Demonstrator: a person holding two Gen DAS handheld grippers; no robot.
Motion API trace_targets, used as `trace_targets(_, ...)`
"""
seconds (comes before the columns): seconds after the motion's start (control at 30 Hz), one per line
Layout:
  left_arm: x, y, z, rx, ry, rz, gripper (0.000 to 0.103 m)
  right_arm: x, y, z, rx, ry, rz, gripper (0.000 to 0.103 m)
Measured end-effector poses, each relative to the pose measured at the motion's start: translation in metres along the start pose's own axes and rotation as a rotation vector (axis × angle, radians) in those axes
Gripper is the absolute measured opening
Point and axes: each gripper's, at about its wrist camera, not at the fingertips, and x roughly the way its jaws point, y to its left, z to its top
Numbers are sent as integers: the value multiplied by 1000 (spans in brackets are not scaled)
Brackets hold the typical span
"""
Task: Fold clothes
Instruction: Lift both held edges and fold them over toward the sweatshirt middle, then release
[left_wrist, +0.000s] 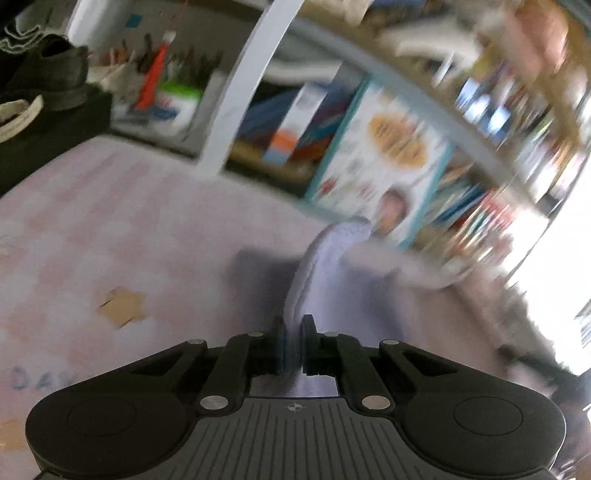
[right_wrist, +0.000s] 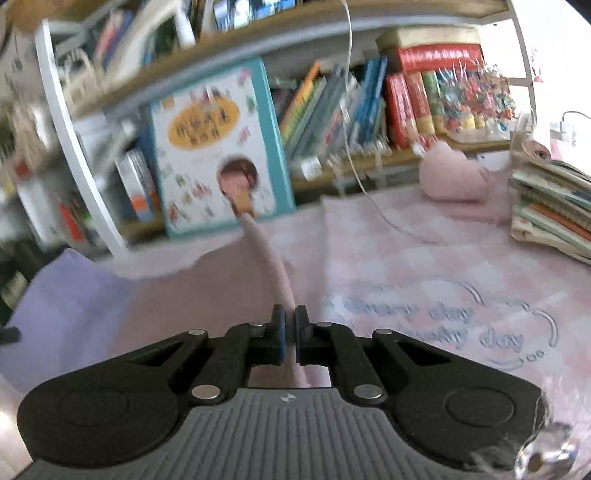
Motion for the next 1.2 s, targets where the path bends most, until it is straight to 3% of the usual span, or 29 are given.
trace_targets(0.07,1,6,-3,-25,13,2,14,6,-2,-4,-2,22,-15,7)
trace_targets(0.13,-6,7,-1,-33,-12,20,30,6,-2,-4,-15,23,-35,18)
trace_targets(0.17,-11,5,1,-15,-40,41,44,7,-1,-3,-22,24,-46,32)
trace_targets(0.2,-15,2,6,14,-68,57,56,6,0,0,-45,15,-52,36)
trace_targets(0.3,-15,-13,22,102,-120,73,61,8,9,13,-129,-11,-64,36)
trace_targets(0.47,27,-33,47,166,-92,73,61,41,24,32,-205,-24,-78,33)
trace_targets(0.67,73,-45,51,294,-39,146,59,96,29,46,-240,70,-76,33)
trace_targets(0.77,81,-52,50,363,-28,157,55,109,26,48,-225,99,-54,21)
trace_targets(0.8,82,-52,50,376,-20,153,40,110,25,49,-212,104,-38,13)
trace_targets(0.83,84,-53,50,383,-15,153,31,111,24,49,-199,110,-22,12)
trace_targets(0.87,85,-54,50,390,-10,154,15,111,24,49,-195,108,-17,10)
trace_targets(0.9,85,-54,50,396,-5,152,5,110,24,48,-194,103,-18,8)
trace_targets(0.93,85,-54,51,398,-3,143,5,110,24,47,-191,99,-17,7)
trace_targets(1.0,76,-55,52,385,-27,115,5,104,22,49,-164,76,-9,6)
trace_targets(1.1,44,-45,59,270,-131,53,5,91,19,53,-123,30,12,6)
trace_targets(1.2,39,-26,68,151,-127,13,5,90,19,54,-138,29,6,6)
